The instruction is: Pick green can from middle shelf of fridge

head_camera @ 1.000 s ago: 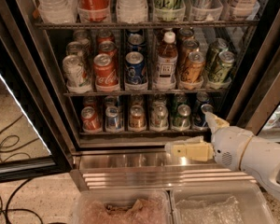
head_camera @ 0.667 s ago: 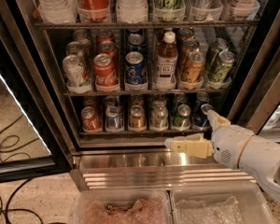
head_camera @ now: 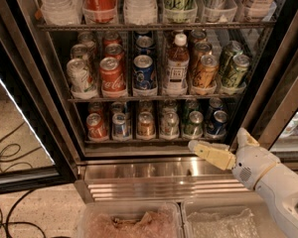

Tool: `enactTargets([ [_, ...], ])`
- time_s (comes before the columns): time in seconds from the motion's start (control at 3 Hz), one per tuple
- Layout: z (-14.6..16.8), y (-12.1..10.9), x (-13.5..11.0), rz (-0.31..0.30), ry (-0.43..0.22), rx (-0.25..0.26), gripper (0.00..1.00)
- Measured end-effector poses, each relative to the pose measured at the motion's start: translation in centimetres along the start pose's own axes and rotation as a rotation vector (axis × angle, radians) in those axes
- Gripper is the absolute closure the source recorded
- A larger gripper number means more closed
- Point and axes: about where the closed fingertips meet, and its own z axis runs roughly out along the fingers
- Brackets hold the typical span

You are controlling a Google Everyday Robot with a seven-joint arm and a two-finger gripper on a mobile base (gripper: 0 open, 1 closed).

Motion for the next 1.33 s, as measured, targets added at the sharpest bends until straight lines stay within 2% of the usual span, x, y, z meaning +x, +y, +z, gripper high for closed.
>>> enactTargets([
  [0.33, 0.0, 0.0, 0.0, 0.000, 0.000, 0.000, 0.00],
  [0.67, 0.9, -0.5, -0.5, -0.014, -0.027, 0.042, 0.00],
  [1.0, 2.4, -1.1, -2.2, -0.065, -0.110, 0.093, 0.00],
  [1.33, 3.5, -0.6, -3.2, -0.030, -0.158, 0.103, 0.00],
])
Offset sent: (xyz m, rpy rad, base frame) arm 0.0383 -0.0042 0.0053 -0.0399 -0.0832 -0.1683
